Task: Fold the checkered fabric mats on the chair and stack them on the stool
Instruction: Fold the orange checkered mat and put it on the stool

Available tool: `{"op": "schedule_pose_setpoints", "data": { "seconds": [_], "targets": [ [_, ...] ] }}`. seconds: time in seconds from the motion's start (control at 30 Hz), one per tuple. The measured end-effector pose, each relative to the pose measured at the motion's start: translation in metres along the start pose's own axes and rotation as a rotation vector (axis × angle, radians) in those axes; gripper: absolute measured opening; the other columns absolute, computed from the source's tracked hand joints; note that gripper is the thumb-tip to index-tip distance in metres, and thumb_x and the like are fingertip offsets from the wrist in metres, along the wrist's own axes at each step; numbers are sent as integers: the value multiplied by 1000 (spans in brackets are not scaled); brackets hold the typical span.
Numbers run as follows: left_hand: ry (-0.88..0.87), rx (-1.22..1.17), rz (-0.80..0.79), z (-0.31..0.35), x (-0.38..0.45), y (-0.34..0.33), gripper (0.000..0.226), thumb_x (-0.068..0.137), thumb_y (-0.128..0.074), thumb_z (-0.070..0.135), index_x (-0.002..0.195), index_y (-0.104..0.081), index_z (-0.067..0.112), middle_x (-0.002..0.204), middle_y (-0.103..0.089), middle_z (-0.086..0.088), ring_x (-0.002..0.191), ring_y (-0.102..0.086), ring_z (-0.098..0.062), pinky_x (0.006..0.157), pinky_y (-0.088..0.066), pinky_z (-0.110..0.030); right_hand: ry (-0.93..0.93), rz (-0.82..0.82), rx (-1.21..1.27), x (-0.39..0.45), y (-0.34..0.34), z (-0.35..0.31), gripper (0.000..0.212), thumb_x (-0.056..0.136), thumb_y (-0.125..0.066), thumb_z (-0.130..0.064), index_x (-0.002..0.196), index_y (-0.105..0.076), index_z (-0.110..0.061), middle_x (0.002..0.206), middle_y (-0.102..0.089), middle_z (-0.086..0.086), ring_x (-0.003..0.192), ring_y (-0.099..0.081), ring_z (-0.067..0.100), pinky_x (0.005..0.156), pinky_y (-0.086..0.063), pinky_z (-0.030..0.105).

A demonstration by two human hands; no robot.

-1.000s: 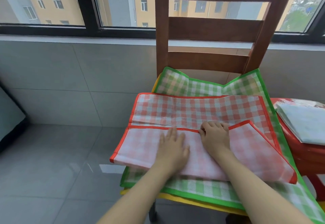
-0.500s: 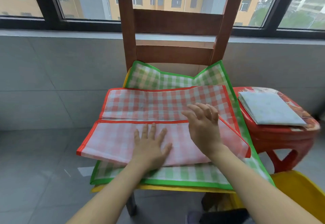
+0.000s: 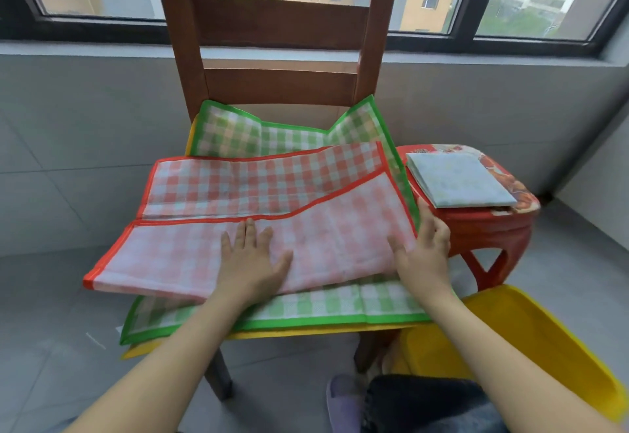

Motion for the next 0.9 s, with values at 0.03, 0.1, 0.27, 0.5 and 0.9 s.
{"op": "schedule_pose_setpoints", "data": {
  "seconds": [0.03,0.1,0.27,0.5,0.9],
  "targets": [
    [1,0,4,0,0,0,71,92,-19,62,150,-9,22,159,7,-11,146,13,-24,117,11,-49,-84,0,167,-2,5,3,61,90,-55,-37,141,-24,-23,135,-36,15,113,-48,28,91,-44,39],
    [1,2,12,0,1,-1,71,91,-19,62,150,-10,23,159,5,-11,147,11,-23,117,10,-49,-245,-17,313,-5,12,8,49,89,-56,-40,125,-38,-12,111,-53,8,92,-58,23,74,-47,32],
    [1,-1,32,0,1,0,70,92,-20,62,149,-13,23,159,3,-11,147,9,-23,118,9,-48,-337,49,343,-5,26,19,36,83,-64,-45,87,-62,-9,79,-62,-1,78,-57,17,62,-42,26],
    [3,-1,47,1,1,-2,69,92,-20,62,149,-14,24,160,2,-10,147,8,-23,118,8,-48,-605,-3,715,9,25,19,23,81,-69,-35,80,-63,-12,76,-63,-1,65,-55,13,56,-43,25],
    [-6,13,47,-1,0,-1,69,92,-19,62,150,-12,25,160,3,-9,147,9,-21,118,7,-47,-476,62,496,26,7,24,35,92,-56,-34,83,-60,-1,69,-58,4,65,-53,19,67,-44,34]
  ]
}}
Point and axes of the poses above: each hand's wrist, its own x-axis towards the middle knuckle, its own y-axis out of the back of the hand, z = x × y, the point moved 3 cm from there along x, towards the middle knuckle
